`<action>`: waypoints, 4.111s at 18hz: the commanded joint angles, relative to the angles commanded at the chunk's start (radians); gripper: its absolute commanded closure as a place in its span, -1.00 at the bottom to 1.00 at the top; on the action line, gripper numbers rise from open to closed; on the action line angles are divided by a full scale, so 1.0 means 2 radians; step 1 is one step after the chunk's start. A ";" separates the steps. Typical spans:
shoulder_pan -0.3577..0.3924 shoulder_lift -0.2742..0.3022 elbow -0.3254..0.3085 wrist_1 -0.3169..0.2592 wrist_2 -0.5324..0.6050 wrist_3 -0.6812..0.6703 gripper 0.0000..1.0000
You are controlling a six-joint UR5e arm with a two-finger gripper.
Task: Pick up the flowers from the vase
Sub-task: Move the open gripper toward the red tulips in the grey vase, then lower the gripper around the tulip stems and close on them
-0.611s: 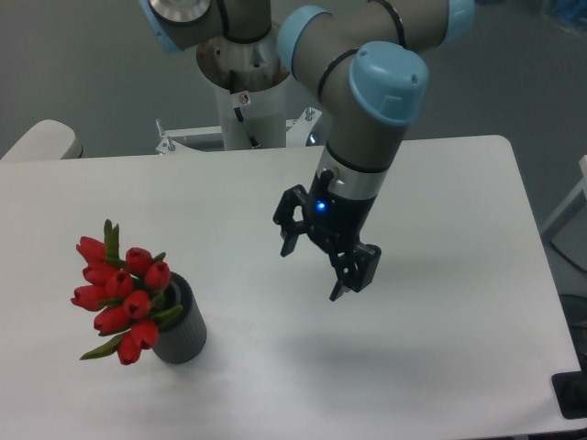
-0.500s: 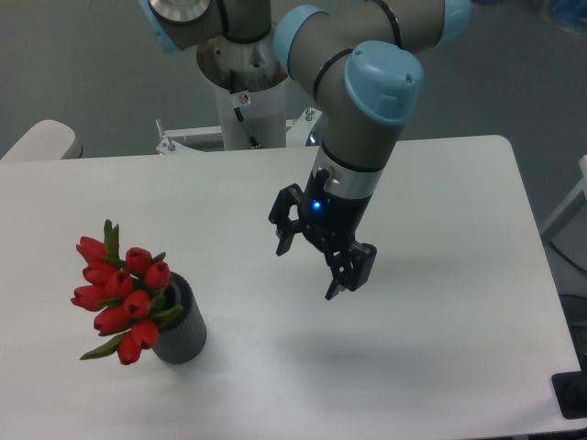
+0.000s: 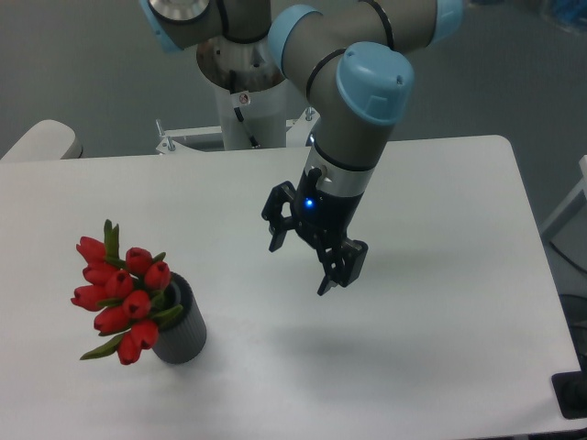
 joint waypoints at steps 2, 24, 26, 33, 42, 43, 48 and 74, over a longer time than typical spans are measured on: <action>-0.002 0.002 -0.010 0.010 -0.002 -0.014 -1.00; -0.055 0.022 -0.167 0.220 -0.247 -0.145 -1.00; -0.064 0.012 -0.166 0.237 -0.247 -0.138 -1.00; -0.074 -0.009 -0.161 0.243 -0.247 -0.111 -1.00; -0.080 -0.024 -0.151 0.243 -0.249 -0.111 -1.00; -0.081 -0.023 -0.151 0.243 -0.249 -0.111 -1.00; -0.088 -0.031 -0.143 0.243 -0.249 -0.115 -1.00; -0.078 -0.036 -0.121 0.244 -0.261 -0.115 0.35</action>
